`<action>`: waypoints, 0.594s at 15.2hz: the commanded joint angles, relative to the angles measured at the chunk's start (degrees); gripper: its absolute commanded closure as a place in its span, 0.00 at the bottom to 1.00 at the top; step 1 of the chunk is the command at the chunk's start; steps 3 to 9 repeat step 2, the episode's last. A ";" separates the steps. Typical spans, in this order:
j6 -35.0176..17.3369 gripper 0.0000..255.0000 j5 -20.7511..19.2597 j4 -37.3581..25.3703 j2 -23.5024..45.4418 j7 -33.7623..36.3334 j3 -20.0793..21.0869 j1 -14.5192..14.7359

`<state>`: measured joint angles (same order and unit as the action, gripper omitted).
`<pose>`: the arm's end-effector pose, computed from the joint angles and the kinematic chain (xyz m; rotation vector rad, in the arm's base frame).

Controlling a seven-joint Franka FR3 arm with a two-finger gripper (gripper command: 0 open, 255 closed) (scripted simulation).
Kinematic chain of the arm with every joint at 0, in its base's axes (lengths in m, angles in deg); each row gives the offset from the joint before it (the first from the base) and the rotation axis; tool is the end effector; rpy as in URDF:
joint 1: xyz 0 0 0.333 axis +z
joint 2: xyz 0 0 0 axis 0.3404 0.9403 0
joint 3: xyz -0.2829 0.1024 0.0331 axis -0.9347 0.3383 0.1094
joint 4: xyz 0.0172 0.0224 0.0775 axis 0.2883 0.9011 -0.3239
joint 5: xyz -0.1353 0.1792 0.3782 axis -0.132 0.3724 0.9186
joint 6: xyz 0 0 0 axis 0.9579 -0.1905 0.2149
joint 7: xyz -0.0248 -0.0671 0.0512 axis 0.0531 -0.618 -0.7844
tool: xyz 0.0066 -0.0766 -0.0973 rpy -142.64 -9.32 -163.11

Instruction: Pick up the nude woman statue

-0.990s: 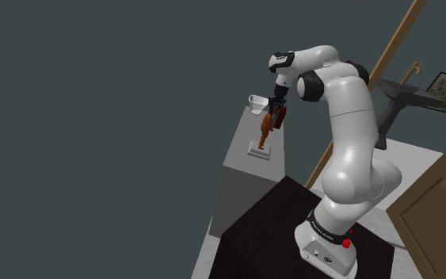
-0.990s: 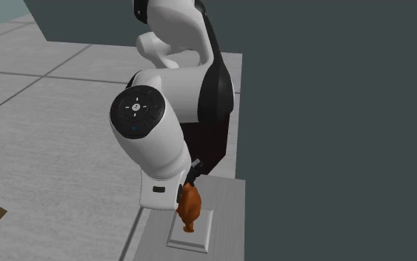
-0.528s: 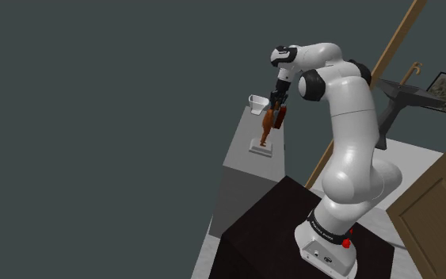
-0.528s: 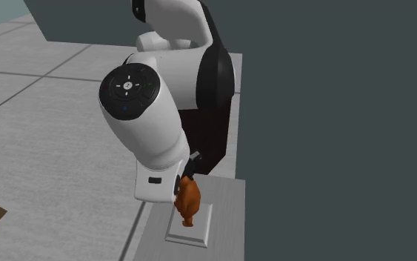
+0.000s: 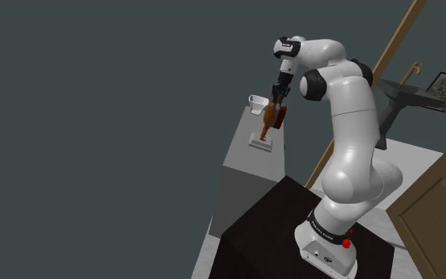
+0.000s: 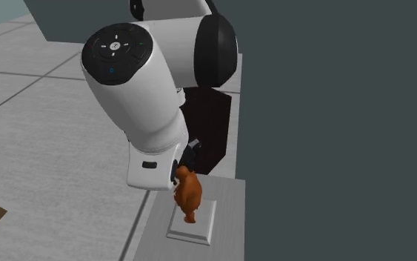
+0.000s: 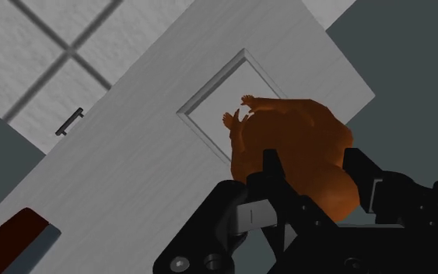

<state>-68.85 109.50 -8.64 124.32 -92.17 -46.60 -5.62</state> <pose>0.5601 -0.5012 0.3956 -2.9264 0.3114 0.1594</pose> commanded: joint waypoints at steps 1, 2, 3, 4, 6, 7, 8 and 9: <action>0.80 1.00 -0.04 -0.80 -0.15 0.10 -0.04 -0.17; 0.81 1.00 -0.04 -0.81 -0.14 0.10 -0.03 -0.17; 0.81 1.00 -0.04 -0.81 -0.14 0.10 -0.03 -0.17; 0.81 1.00 -0.04 -0.81 -0.14 0.10 -0.03 -0.17; 0.81 1.00 -0.04 -0.81 -0.14 0.10 -0.03 -0.17; 0.81 1.00 -0.04 -0.81 -0.14 0.10 -0.03 -0.17; 0.81 1.00 -0.04 -0.81 -0.14 0.10 -0.03 -0.17; 0.81 1.00 -0.04 -0.81 -0.14 0.10 -0.03 -0.17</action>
